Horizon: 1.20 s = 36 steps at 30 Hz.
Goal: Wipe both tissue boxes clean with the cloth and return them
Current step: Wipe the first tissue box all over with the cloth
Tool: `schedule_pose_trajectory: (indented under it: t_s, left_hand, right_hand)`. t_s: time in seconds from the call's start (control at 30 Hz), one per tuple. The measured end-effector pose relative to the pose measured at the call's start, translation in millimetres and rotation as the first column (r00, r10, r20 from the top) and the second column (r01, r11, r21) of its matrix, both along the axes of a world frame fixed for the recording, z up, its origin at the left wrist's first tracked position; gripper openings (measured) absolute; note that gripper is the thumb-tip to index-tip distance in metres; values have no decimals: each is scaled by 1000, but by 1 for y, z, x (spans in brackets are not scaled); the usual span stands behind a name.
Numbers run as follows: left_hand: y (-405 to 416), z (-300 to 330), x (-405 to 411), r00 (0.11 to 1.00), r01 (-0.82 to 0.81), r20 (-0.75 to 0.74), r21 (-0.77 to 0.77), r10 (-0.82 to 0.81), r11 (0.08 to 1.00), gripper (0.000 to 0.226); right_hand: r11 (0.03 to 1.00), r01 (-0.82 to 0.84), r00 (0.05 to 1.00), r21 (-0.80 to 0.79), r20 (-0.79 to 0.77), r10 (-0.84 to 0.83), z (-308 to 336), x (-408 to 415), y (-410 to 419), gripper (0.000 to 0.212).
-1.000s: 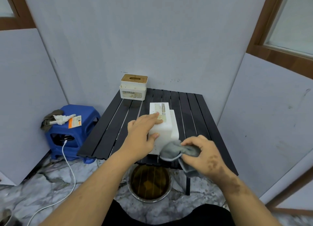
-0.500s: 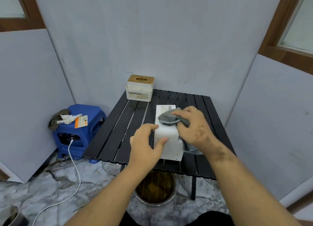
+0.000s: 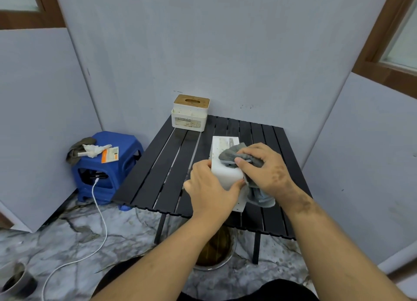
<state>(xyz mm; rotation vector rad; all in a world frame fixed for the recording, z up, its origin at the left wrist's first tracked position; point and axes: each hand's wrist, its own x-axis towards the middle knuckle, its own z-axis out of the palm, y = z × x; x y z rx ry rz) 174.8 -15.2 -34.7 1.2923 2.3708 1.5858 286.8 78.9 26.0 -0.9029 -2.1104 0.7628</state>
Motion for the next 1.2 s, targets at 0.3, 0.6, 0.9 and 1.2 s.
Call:
schedule_pose_trajectory:
  t_s: [0.3,0.6,0.9,1.2]
  left_hand:
    - [-5,7,-19,994,-8,-114,-67,1,998,80]
    - [-10,6,-28,999,40,2,-35,-40,999,70]
    - [-15,9,-38,985,109,133,6,-109,994,59]
    - [-17,8,-38,973,123,198,2,-121,992,62]
  right_hand:
    - [972,-193,966,132,199,164,20,12,17,11]
    - [958,-116,957,261,287,38,29,-12,45,31]
    - [965,-161,934,205,348,82,26,-42,52,31]
    - [950,-245,924,195,345,168,20,-59,44,21]
